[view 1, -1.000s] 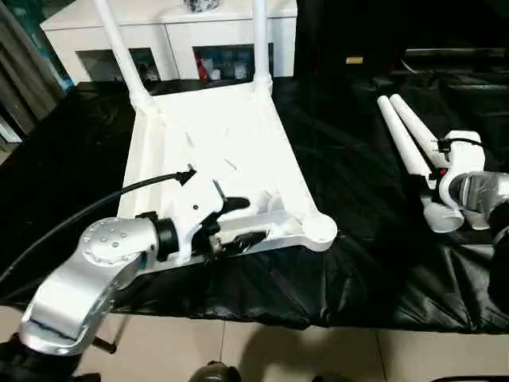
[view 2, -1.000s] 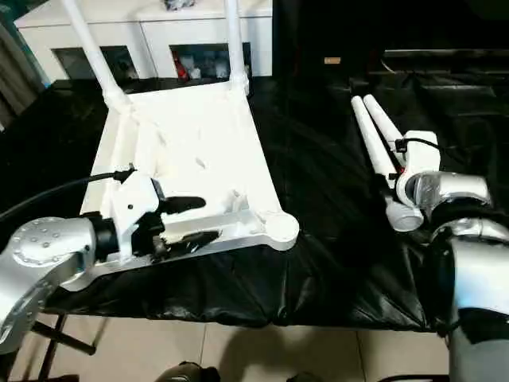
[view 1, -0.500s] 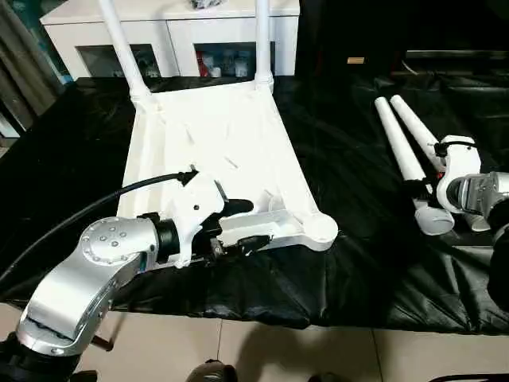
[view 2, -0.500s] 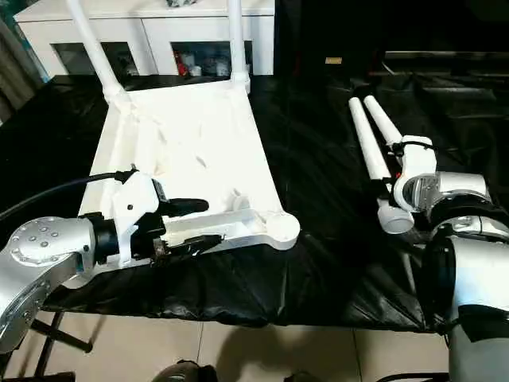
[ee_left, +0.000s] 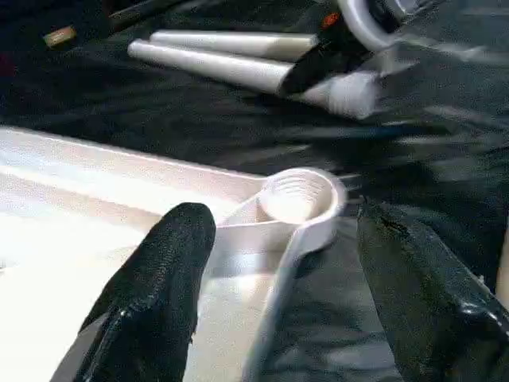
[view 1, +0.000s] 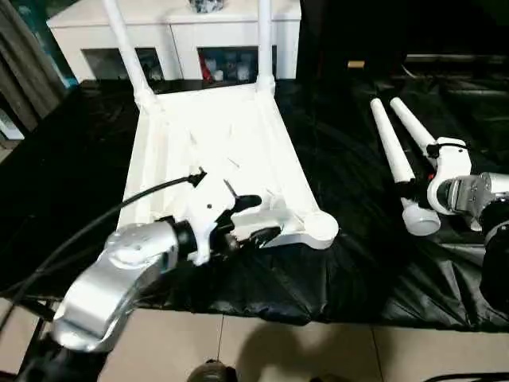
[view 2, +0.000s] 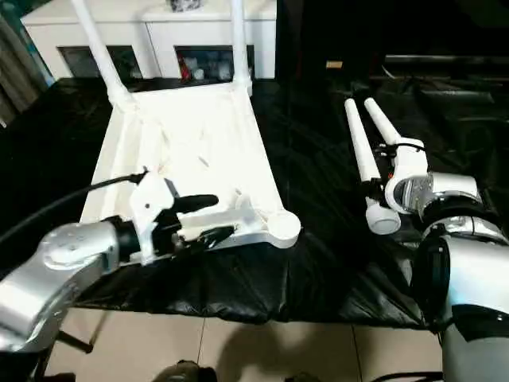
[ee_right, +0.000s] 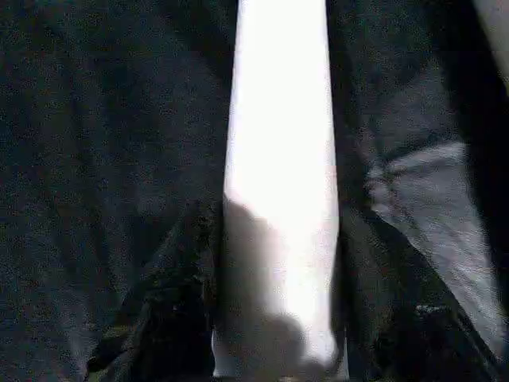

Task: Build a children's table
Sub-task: Pick table leg

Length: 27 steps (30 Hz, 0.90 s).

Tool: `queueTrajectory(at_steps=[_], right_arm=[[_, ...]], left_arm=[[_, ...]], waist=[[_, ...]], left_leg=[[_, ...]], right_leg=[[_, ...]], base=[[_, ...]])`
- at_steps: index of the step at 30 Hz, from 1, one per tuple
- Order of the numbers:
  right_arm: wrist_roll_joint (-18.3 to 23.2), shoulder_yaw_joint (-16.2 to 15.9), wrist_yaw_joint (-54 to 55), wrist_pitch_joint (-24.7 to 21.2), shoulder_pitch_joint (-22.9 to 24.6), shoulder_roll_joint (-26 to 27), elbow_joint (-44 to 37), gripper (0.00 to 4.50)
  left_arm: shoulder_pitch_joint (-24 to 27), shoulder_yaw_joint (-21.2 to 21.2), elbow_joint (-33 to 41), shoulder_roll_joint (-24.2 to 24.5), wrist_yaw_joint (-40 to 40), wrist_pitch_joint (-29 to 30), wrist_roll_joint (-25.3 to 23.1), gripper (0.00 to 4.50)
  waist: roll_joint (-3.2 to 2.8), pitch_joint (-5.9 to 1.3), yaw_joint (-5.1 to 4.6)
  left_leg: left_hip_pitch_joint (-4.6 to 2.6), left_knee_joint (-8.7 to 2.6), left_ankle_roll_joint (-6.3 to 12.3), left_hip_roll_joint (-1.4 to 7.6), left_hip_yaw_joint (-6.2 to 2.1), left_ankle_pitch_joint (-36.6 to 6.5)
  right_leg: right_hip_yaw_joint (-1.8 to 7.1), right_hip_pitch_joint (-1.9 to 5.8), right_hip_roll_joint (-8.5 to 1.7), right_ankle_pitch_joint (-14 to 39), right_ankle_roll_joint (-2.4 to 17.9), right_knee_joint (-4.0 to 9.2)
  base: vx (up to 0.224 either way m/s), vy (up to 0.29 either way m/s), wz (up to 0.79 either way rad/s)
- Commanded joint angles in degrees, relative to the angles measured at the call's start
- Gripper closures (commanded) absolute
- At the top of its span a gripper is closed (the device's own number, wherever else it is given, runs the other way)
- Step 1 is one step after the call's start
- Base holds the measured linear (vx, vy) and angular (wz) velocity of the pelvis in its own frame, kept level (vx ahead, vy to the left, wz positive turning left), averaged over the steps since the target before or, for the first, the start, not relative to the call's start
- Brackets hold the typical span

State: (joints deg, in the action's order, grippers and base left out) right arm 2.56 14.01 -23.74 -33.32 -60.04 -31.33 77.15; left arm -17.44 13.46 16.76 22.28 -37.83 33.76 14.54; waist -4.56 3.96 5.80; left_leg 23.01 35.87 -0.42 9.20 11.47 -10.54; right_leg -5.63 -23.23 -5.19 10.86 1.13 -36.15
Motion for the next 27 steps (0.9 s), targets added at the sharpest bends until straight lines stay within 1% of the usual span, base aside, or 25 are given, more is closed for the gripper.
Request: queueTrajectory(at_steps=[1,2,3,4,5,6,8,9,11,12,13,14,15,16,17,18,19,20,21,22,23,24,25,26,27], right_arm=[[1.58,1.41,-1.22,-0.25,-0.66,0.52,-0.42,2.64],[2.03,1.78,-2.00,-0.36,-0.79,0.65,-0.61,2.64],[2.65,2.19,-3.26,-0.32,-0.90,0.82,-0.95,2.64],[4.48,3.77,-5.53,-0.57,-1.16,1.32,-1.74,2.64],[5.29,4.44,-6.27,-0.74,-1.24,1.52,-2.02,2.64],[6.85,5.21,-8.27,-1.32,-1.12,2.06,-3.01,2.64],[8.90,6.10,-11.00,-1.54,-0.77,2.96,-4.66,2.64],[10.93,6.75,-13.94,-2.22,0.28,4.27,-7.35,2.64],[11.70,6.96,-15.03,-2.58,0.81,4.82,-8.55,2.64],[13.70,7.07,-17.54,-1.79,3.33,6.48,-13.71,2.64],[15.04,7.12,-19.20,-1.07,5.11,7.63,-17.36,2.64],[16.36,6.63,-20.56,-0.61,7.60,8.95,-22.29,2.64],[16.75,6.48,-20.97,-0.47,8.34,9.34,-23.77,2.64],[19.71,5.48,-23.23,-1.74,12.78,11.42,-32.80,2.64],[24.05,3.37,-26.24,-4.52,19.19,13.86,-45.53,2.64],[26.71,2.05,-28.15,-6.20,22.45,14.76,-51.73,2.64],[27.93,1.50,-29.23,-7.10,23.97,15.13,-54.61,2.64],[28.92,0.73,-30.20,-7.84,25.51,15.39,-57.32,2.64],[29.17,0.54,-30.50,-8.11,25.99,15.49,-58.20,2.64],[30.27,0.00,-31.60,-9.16,27.42,15.79,-60.81,2.65],[31.07,-0.18,-32.17,-9.64,28.34,16.01,-62.54,2.65],[31.86,-0.25,-32.62,-10.25,28.89,16.22,-63.72,2.65],[31.89,-0.25,-32.64,-10.27,28.91,16.22,-63.77,2.65],[32.58,-0.34,-32.88,-10.81,29.46,16.46,-64.99,2.65],[32.97,-0.47,-32.63,-11.26,30.09,16.64,-66.29,2.65]], left_arm=[[-1.44,-0.17,-2.65,-0.53,1.41,1.20,-0.93,1.23],[-1.80,-0.53,-3.93,-1.58,2.63,-0.58,-1.71,1.23],[-2.51,-0.89,-5.51,-2.90,4.68,-1.54,-2.73,1.23],[-4.43,-1.61,-8.71,-4.98,8.45,-1.50,-3.93,1.23],[-5.16,-1.87,-9.71,-5.57,9.48,-1.17,-4.14,1.23],[-6.49,-3.30,-11.50,-7.29,11.59,-0.51,-3.71,1.23],[-8.36,-5.24,-13.92,-9.47,14.27,0.08,-3.21,1.23],[-10.40,-7.45,-16.57,-11.90,16.85,-1.21,-2.16,1.23],[-11.16,-8.35,-17.56,-12.86,17.87,-1.90,-1.73,1.23],[-12.20,-9.46,-18.47,-14.01,17.47,-2.08,-0.02,1.23],[-12.84,-10.10,-18.97,-14.67,16.98,-2.07,1.14,1.23],[-13.63,-10.73,-19.58,-15.41,16.91,-2.13,1.92,1.23],[-13.87,-10.91,-19.76,-15.63,16.89,-2.15,2.15,1.23],[-15.40,-12.60,-20.97,-17.12,16.40,-0.76,4.77,1.23],[-17.46,-14.61,-22.34,-18.82,15.43,2.23,8.35,1.23],[-18.55,-15.74,-22.84,-19.64,15.19,5.10,10.45,1.23],[-19.23,-16.41,-23.20,-20.16,15.32,6.77,11.25,1.23],[-20.10,-17.52,-23.84,-21.08,15.69,8.19,12.53,1.23],[-20.40,-17.89,-24.11,-21.39,15.85,8.57,12.94,1.23],[-21.31,-18.77,-24.64,-22.28,15.83,9.86,14.54,1.23],[-21.72,-19.05,-24.75,-22.70,15.77,10.78,15.48,1.23],[-22.03,-19.13,-24.85,-22.98,15.71,11.91,16.15,1.23],[-22.04,-19.13,-24.86,-22.99,15.71,11.95,16.17,1.23],[-22.32,-19.26,-25.06,-23.39,16.04,12.65,16.65,1.23],[-22.53,-19.37,-25.31,-23.60,16.28,12.86,16.97,1.23]], waist=[[1.55,-4.62,0.18],[1.88,-4.71,0.27],[1.99,-4.87,0.28],[1.81,-4.87,0.27],[1.91,-4.79,0.17],[1.75,-4.95,0.39],[1.95,-5.02,0.42],[1.72,-5.07,0.41],[1.77,-5.17,0.58],[1.68,-5.24,0.68],[1.71,-5.17,1.17],[1.73,-5.45,1.25],[1.70,-5.36,1.42],[1.73,-5.60,1.42],[1.34,-5.44,2.15],[1.67,-5.69,2.36],[1.87,-5.92,2.92],[1.97,-5.65,2.87],[1.86,-5.63,3.14],[2.17,-5.32,3.01],[2.02,-5.30,3.21],[1.95,-5.02,3.24],[2.11,-4.91,3.07],[2.05,-4.73,2.95],[2.06,-4.70,2.91]], left_leg=[[-1.10,-3.61,1.59,3.68,-1.85,-10.80],[-0.99,-3.51,2.17,3.69,-1.87,-9.54],[-0.83,-3.36,2.75,3.67,-1.87,-8.32],[-0.83,-3.20,3.45,3.56,-1.75,-7.89],[-0.83,-3.19,3.68,3.51,-1.64,-8.14],[-0.80,-3.18,4.03,3.65,-1.85,-7.78],[-0.75,-3.10,4.52,3.64,-1.85,-6.88],[-0.73,-2.98,5.25,3.62,-1.81,-6.59],[-0.72,-2.98,5.71,3.74,-1.98,-6.22],[-0.78,-2.96,5.93,3.81,-1.99,-5.95],[-0.76,-2.89,6.52,3.82,-1.83,-5.52],[-0.82,-2.91,6.59,4.04,-2.07,-4.71],[-0.84,-2.92,7.30,3.97,-1.93,-3.58],[-0.90,-2.78,7.30,4.11,-2.05,-3.04],[-1.25,-2.73,8.12,4.01,-1.81,-2.47],[-0.88,-2.89,8.75,4.34,-2.23,-1.69],[-1.16,-2.80,8.85,4.57,-2.28,-0.83],[-0.98,-2.90,8.29,4.51,-2.12,-1.57],[-1.11,-2.86,7.76,4.49,-2.10,-2.52],[-0.91,-3.13,6.49,4.33,-2.06,-4.20],[-1.11,-3.15,5.72,4.32,-2.08,-4.90],[-1.21,-3.42,4.62,4.36,-2.18,-6.68],[-1.18,-3.64,3.92,4.39,-2.24,-7.51],[-1.38,-3.98,2.38,4.36,-2.40,-9.65],[-1.43,-4.11,1.91,4.40,-2.52,-10.13]], right_leg=[[3.14,2.74,-3.96,12.63,13.63,4.25],[3.12,2.84,-4.09,11.88,13.92,4.19],[3.08,3.02,-4.15,10.68,14.03,4.04],[3.02,2.86,-3.91,10.05,14.02,4.08],[3.06,2.89,-3.87,10.26,13.87,4.23],[3.00,3.10,-4.15,10.33,13.67,4.14],[2.88,3.22,-4.07,9.33,13.97,4.11],[2.77,3.08,-3.89,8.30,14.21,4.09],[2.73,3.22,-4.07,7.98,14.06,3.96],[2.68,3.11,-4.11,7.96,14.30,3.96],[2.85,3.05,-4.26,7.35,13.41,4.09],[2.78,3.13,-4.31,6.42,13.62,3.72],[2.74,2.85,-3.96,5.22,13.48,3.94],[2.79,2.93,-4.16,4.40,13.86,3.48],[3.02,2.68,-4.01,3.50,12.81,3.89],[2.92,3.08,-4.18,2.20,13.06,3.38],[2.88,2.76,-4.28,1.86,13.56,3.14],[2.88,2.71,-4.32,4.15,13.75,3.49],[2.88,2.62,-4.45,5.99,13.66,3.80],[2.94,2.71,-4.54,9.74,12.80,4.32],[2.98,2.65,-4.64,11.43,12.22,4.47],[3.08,2.53,-4.73,14.36,10.99,4.94],[3.08,2.55,-4.69,15.74,10.46,5.03],[3.08,2.52,-4.81,18.96,8.97,5.64],[3.11,2.53,-4.79,19.41,8.60,5.67]], base=[[0.000,0.000,0.00],[0.000,0.000,0.00],[0.000,0.000,0.00],[0.000,0.000,0.00],[0.000,0.000,0.00],[0.000,0.000,0.00],[0.000,0.000,0.00],[0.000,0.000,0.00],[0.000,0.000,0.00],[0.000,0.000,0.00],[0.000,0.000,0.00],[0.000,0.000,0.00],[0.000,0.000,0.00],[0.000,0.000,0.00],[0.000,0.000,0.00],[0.000,0.000,0.00],[0.000,0.000,0.00],[0.000,0.000,0.00],[0.000,0.000,0.00],[0.000,0.000,0.00],[0.000,0.000,0.00],[0.000,0.000,0.00],[0.000,0.000,0.00],[0.000,0.000,0.00],[0.000,0.000,0.00]])
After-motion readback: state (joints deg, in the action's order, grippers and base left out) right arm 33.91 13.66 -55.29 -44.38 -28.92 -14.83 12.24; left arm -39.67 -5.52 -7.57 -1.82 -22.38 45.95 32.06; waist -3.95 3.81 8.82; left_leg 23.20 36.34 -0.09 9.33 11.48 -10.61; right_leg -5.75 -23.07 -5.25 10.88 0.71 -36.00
